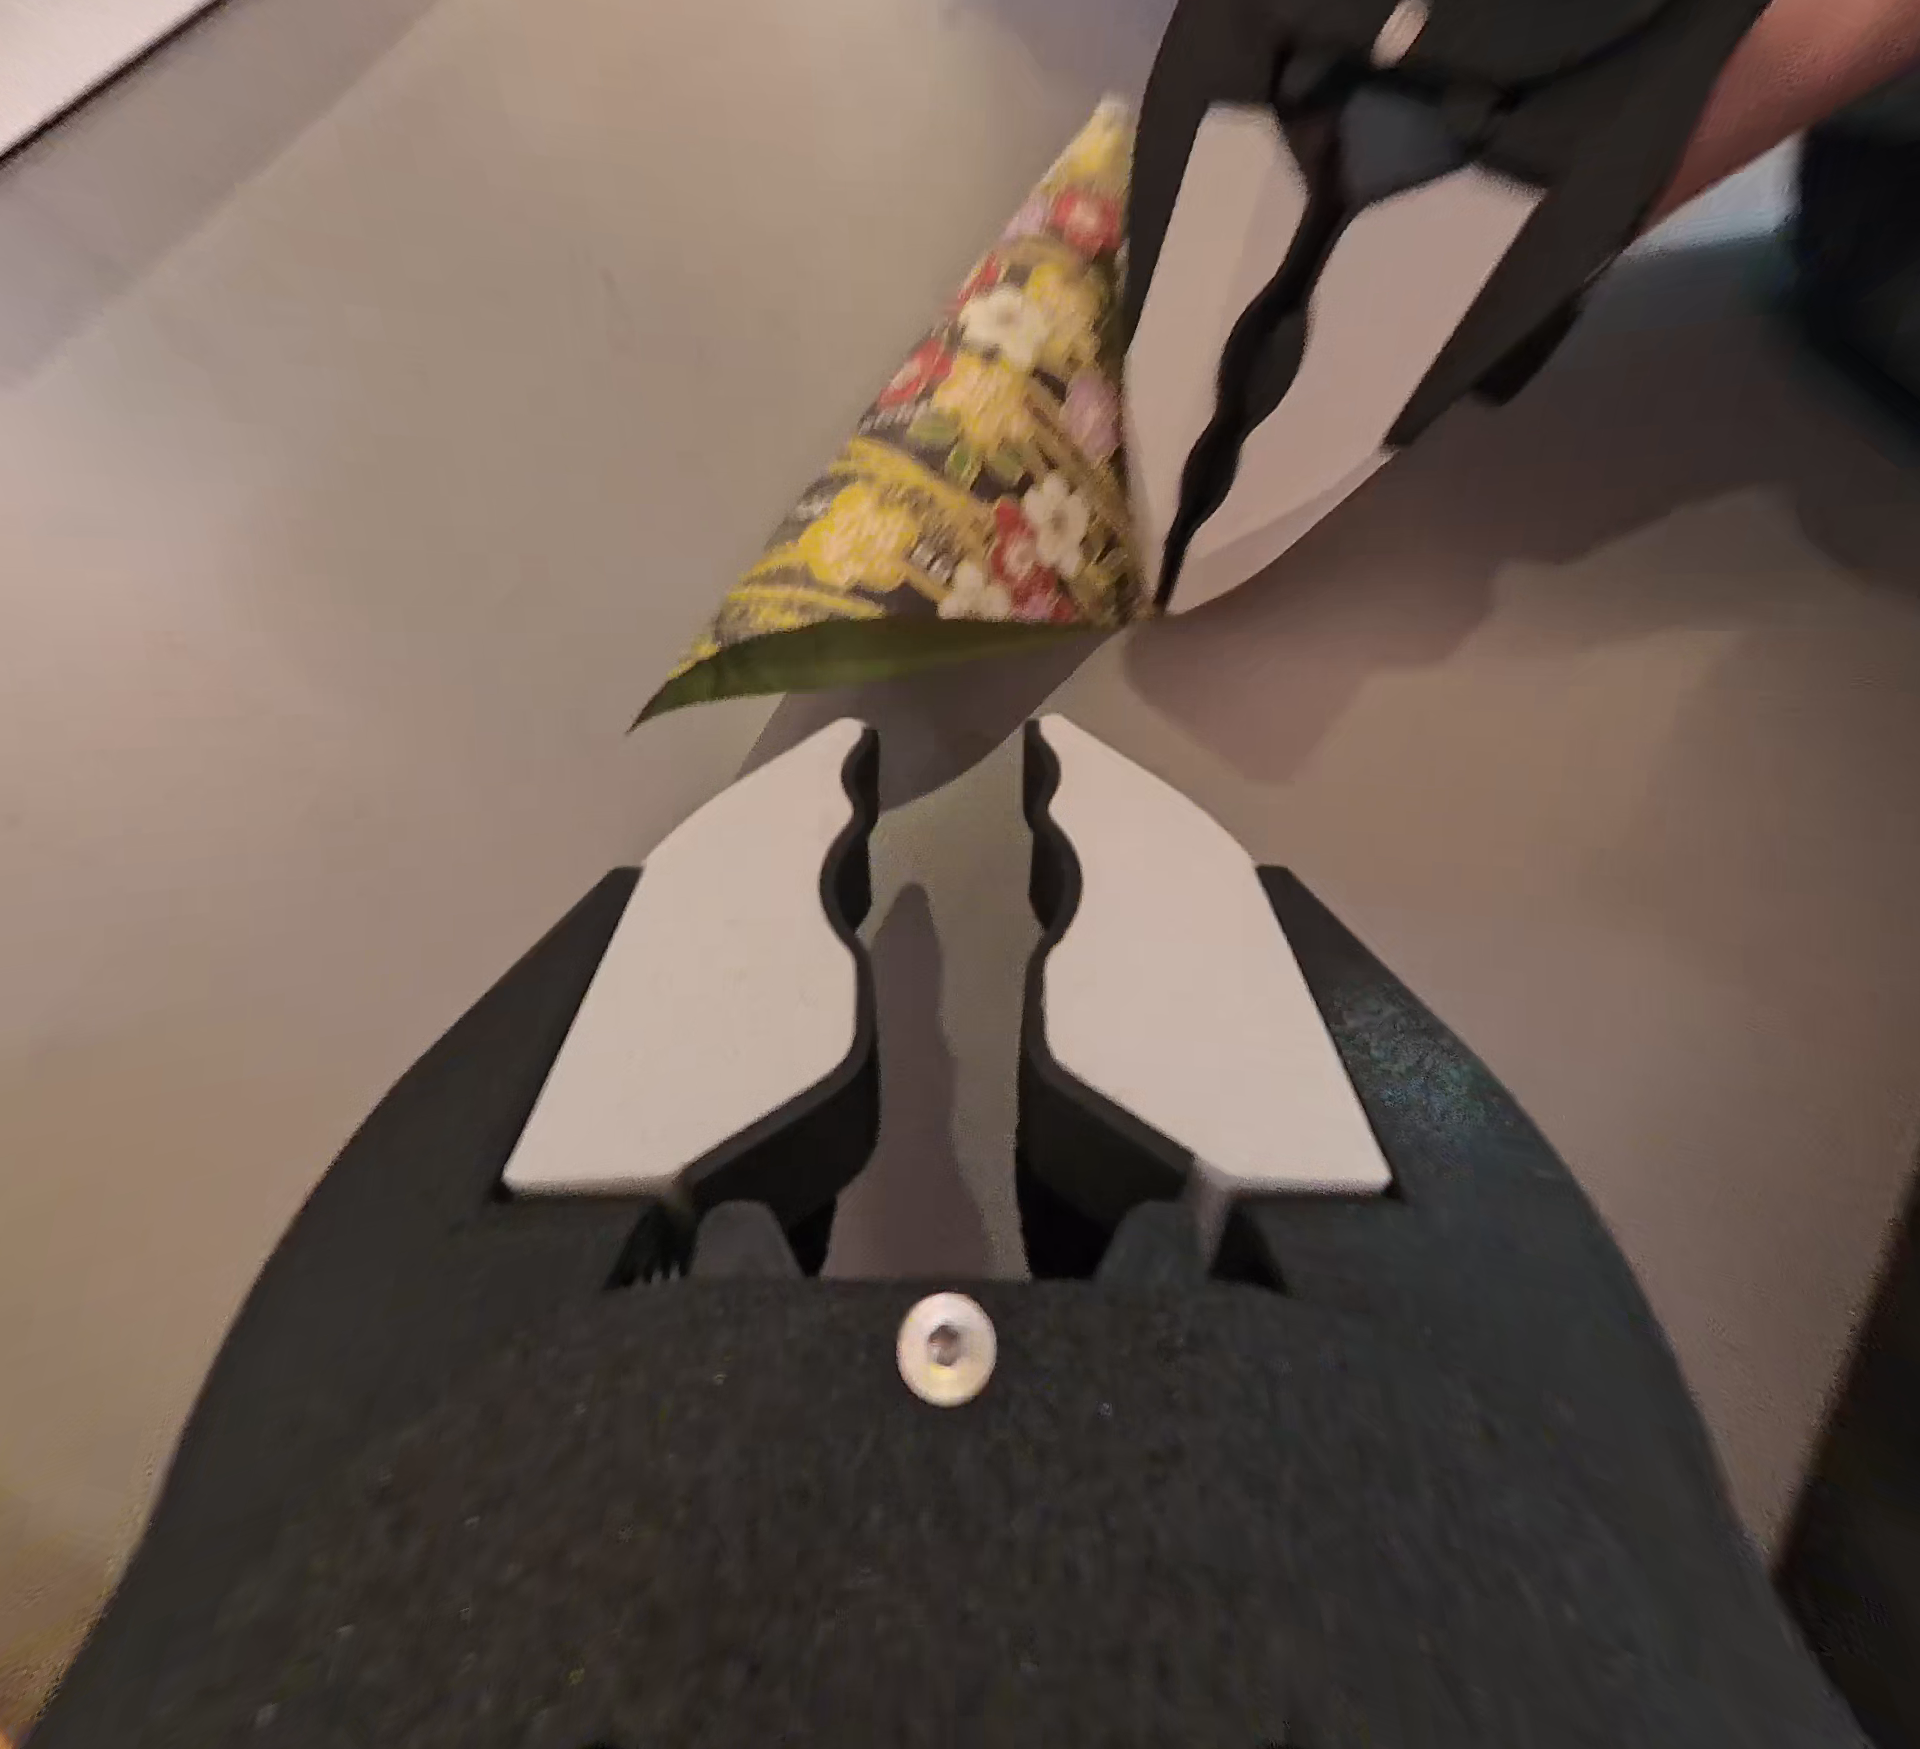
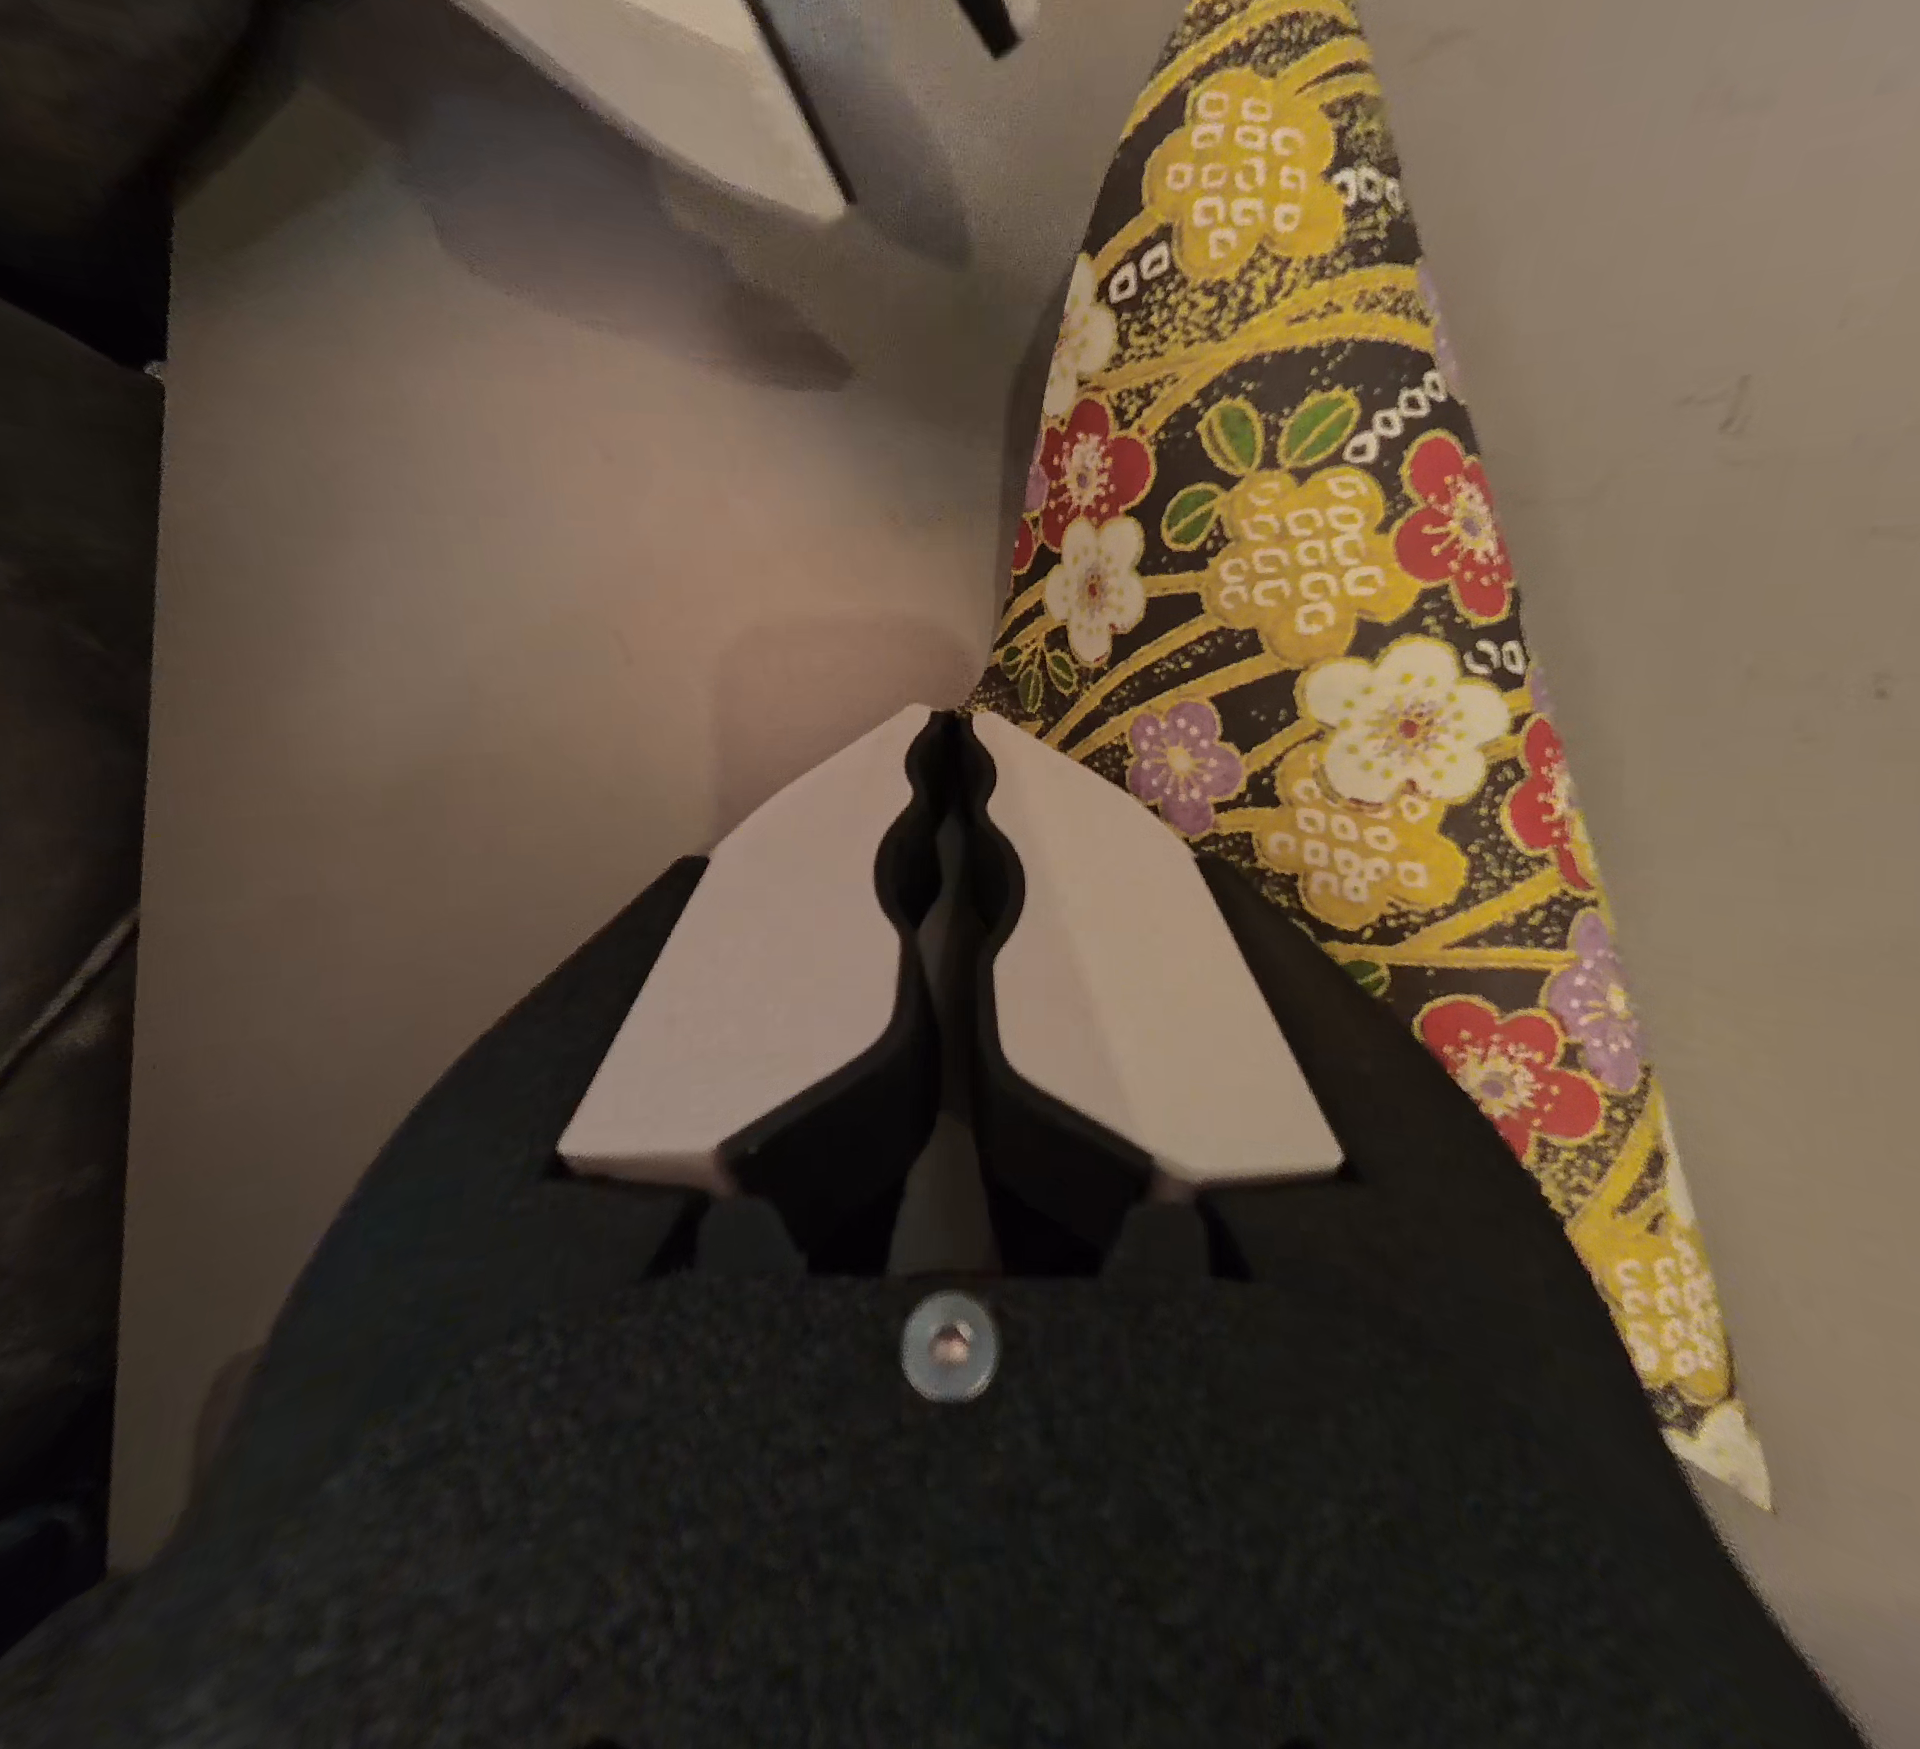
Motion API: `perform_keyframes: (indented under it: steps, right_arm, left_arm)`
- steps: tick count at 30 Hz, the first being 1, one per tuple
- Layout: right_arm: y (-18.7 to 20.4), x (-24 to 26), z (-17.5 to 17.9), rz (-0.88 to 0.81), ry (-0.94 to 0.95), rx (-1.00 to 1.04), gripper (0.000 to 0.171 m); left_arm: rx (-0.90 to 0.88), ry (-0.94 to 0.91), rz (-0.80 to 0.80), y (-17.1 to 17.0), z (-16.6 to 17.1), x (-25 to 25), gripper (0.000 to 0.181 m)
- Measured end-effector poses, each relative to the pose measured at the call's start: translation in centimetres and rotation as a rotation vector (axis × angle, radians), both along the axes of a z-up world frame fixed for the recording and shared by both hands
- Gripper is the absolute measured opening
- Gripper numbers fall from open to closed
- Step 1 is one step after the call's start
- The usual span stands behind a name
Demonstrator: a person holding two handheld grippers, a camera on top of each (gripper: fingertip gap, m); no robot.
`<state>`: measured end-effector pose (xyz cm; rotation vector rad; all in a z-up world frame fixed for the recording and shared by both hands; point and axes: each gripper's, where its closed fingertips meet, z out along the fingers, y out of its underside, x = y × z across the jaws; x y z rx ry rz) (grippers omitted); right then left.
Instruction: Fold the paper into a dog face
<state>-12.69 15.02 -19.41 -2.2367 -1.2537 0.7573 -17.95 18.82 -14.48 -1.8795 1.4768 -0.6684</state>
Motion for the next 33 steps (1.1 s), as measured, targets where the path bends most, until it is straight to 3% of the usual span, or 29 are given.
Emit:
perform_keyframes:
  steps: [4,11,21,33]
  right_arm:
    - [0.0,0.0,0.0,0.001,-0.001,-0.005,0.000]
    - [0.0,0.0,0.0,-0.005,0.001,0.000,0.000]
    - [0.0,0.1,0.0,-0.012,-0.001,-0.006,0.000]
    - [0.1,0.2,0.0,-0.019,-0.003,-0.015,0.000]
  left_arm:
    - [-0.003,-0.066,-0.006,-0.5,1.7,2.7,0.017]
    - [0.057,0.076,-0.047,1.0,-1.1,5.0,0.010]
    - [0.080,0.164,-0.055,2.3,-3.7,5.0,0.008]
    - [0.090,0.151,0.007,4.8,-3.3,4.6,0.010]
